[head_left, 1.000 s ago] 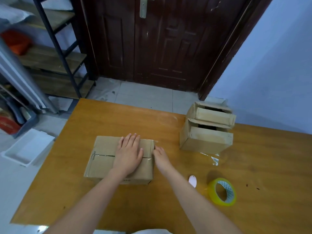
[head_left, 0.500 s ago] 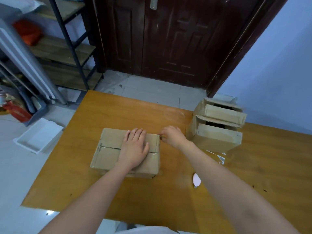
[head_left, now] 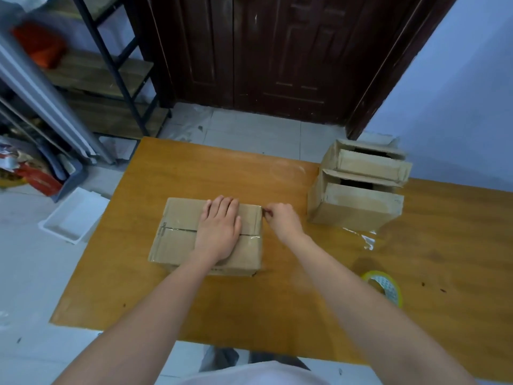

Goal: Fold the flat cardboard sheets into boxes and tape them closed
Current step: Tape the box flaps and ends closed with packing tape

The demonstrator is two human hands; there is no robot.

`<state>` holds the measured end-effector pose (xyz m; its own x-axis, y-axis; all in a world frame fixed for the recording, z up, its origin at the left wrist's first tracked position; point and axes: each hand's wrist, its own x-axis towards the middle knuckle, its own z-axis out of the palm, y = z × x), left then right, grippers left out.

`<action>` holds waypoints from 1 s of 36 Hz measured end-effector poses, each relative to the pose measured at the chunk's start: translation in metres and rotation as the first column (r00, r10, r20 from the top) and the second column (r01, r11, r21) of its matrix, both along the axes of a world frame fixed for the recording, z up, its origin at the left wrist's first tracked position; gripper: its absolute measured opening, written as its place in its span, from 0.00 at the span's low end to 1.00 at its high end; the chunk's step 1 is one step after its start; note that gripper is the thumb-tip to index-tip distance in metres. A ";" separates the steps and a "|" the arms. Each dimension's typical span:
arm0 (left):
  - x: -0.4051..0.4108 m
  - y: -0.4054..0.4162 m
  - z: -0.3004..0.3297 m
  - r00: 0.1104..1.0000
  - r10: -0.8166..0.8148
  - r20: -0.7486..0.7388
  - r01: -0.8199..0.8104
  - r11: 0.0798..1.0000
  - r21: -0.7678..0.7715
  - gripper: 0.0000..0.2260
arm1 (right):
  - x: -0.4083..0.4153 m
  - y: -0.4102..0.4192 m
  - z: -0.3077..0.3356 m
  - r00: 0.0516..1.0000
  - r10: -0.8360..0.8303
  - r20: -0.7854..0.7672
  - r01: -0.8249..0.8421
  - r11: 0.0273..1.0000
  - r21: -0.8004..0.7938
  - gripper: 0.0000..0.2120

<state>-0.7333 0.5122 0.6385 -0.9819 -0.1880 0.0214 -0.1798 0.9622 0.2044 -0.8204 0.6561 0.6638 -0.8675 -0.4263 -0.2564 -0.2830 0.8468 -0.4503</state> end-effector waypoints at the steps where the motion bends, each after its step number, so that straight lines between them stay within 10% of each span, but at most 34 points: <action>1: 0.000 0.000 0.000 1.000 0.000 0.003 0.000 1.000 -0.007 0.25 | 0.005 0.001 -0.002 0.999 -0.045 0.008 0.045 0.998 -0.034 0.10; 21: 0.000 0.003 0.004 1.000 0.011 0.000 -0.011 1.000 0.000 0.30 | 0.059 0.051 0.006 0.965 0.019 0.263 0.066 0.947 -0.313 0.26; 36: 0.001 0.004 0.006 1.000 0.020 0.021 -0.020 1.000 0.010 0.29 | 0.112 0.061 -0.001 0.931 0.166 0.325 -0.108 0.976 -0.190 0.25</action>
